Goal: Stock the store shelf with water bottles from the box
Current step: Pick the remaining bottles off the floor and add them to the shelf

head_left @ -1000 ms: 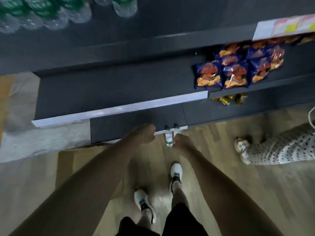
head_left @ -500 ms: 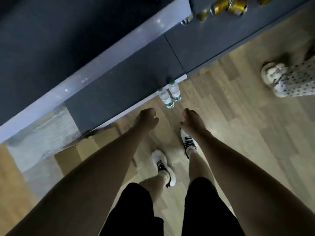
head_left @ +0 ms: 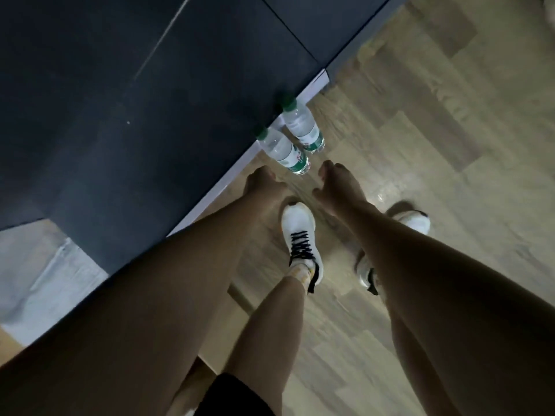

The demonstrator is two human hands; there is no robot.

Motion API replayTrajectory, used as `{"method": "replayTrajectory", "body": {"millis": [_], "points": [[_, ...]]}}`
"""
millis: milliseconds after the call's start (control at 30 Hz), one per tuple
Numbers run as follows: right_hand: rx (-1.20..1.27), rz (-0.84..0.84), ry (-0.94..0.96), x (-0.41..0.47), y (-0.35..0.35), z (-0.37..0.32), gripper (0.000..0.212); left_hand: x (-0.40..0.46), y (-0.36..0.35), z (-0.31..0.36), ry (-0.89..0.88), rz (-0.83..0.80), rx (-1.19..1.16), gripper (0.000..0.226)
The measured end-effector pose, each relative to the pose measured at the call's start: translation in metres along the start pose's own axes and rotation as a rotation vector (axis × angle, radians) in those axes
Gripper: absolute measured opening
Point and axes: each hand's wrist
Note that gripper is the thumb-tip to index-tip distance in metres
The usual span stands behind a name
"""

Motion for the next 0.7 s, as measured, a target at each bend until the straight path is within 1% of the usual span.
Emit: {"method": "replayTrajectory", "body": {"millis": [67,133,167,200,300,367,433,500,600,700], "points": [[0.054,0.011,0.004,0.029,-0.01,0.006,0.039,0.033,-0.004,0.002,0.022,0.009,-0.109,0.064],[0.095,0.016,-0.006,0.053,-0.019,0.013,0.04,0.065,-0.008,0.003,0.044,0.051,-0.29,0.087],[0.105,0.019,-0.009,0.064,-0.022,0.015,0.041,0.079,-0.01,0.003,0.046,0.078,-0.375,0.093],[0.116,0.023,-0.01,0.073,-0.026,0.019,0.043,0.088,-0.012,0.005,0.039,0.091,-0.46,0.093],[0.172,0.03,-0.023,0.093,-0.033,0.03,0.047,0.108,-0.021,0.012,-0.007,0.119,-0.741,0.079],[0.188,0.028,-0.041,0.097,-0.037,0.037,0.049,0.116,-0.027,0.014,-0.036,0.154,-0.875,0.081],[0.204,0.027,-0.063,0.096,-0.039,0.042,0.046,0.116,-0.03,0.014,-0.045,0.169,-0.931,0.084],[0.187,0.017,-0.066,0.089,-0.039,0.043,0.046,0.107,-0.029,0.014,-0.018,0.183,-0.949,0.088],[0.134,0.003,-0.028,0.067,-0.03,0.041,0.042,0.08,-0.027,0.012,0.033,0.242,-0.929,0.091],[0.089,-0.004,-0.011,0.033,-0.012,0.032,0.04,0.039,-0.021,0.012,0.041,0.245,-0.938,0.09]]}}
Point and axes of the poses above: each hand's wrist, its own x-axis towards the middle knuckle, its own y-axis out of the back of the hand, z = x × y, and after that the axes turned 15 degrees about -z, right-handed
